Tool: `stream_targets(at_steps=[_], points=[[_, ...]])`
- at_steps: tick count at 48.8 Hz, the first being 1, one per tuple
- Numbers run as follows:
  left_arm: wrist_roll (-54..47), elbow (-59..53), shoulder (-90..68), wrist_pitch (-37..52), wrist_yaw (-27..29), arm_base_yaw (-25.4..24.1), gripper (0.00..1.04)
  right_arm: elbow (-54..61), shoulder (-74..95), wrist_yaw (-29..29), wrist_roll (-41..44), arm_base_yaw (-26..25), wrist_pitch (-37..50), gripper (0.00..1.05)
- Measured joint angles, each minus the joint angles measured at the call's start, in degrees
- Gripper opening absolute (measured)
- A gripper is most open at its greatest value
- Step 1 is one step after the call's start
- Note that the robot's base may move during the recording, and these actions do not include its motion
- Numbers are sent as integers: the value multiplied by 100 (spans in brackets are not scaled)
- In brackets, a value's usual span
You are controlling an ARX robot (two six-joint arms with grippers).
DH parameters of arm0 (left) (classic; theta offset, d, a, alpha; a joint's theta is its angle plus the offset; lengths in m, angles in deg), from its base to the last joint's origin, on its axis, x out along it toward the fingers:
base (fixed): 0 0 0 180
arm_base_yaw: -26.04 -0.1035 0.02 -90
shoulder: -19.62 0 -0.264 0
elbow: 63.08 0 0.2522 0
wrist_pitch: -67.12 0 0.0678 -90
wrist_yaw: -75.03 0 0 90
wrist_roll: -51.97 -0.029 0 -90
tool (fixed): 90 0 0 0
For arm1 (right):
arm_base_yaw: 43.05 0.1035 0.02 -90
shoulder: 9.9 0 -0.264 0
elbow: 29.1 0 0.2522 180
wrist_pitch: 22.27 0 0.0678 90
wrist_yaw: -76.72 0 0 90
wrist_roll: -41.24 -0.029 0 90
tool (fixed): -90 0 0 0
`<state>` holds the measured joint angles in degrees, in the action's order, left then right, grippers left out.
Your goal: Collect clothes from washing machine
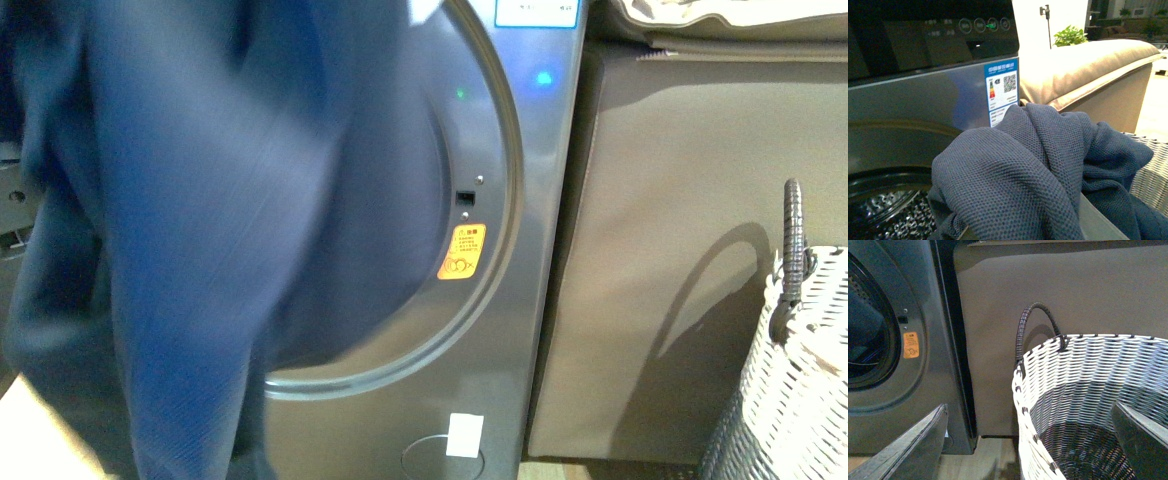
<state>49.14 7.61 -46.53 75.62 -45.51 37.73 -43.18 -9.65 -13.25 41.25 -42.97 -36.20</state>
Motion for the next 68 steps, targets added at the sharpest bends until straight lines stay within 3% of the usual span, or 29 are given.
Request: stream_targets(at_steps=[26, 44, 57, 59, 62, 68], points=[[-4, 2653, -1029, -1226, 483, 1727, 12, 0, 0, 0, 0, 0, 0, 97], [157, 4599, -1738, -2061, 702, 2033, 12, 0, 0, 2, 0, 0, 0, 97], [186, 4756, -1764, -2085, 769, 2033, 12, 0, 0, 2, 0, 0, 0, 97], [186, 4756, -1777, -2090, 769, 2033, 12, 0, 127, -691, -284, -199, 184, 97], [188, 4756, -1788, -2092, 772, 2033, 12, -26, 619, -2542, -1045, -896, 844, 97], [203, 4756, -1799, -2100, 772, 2033, 12, -302, 1731, -4881, -2492, -2004, 2234, 97]])
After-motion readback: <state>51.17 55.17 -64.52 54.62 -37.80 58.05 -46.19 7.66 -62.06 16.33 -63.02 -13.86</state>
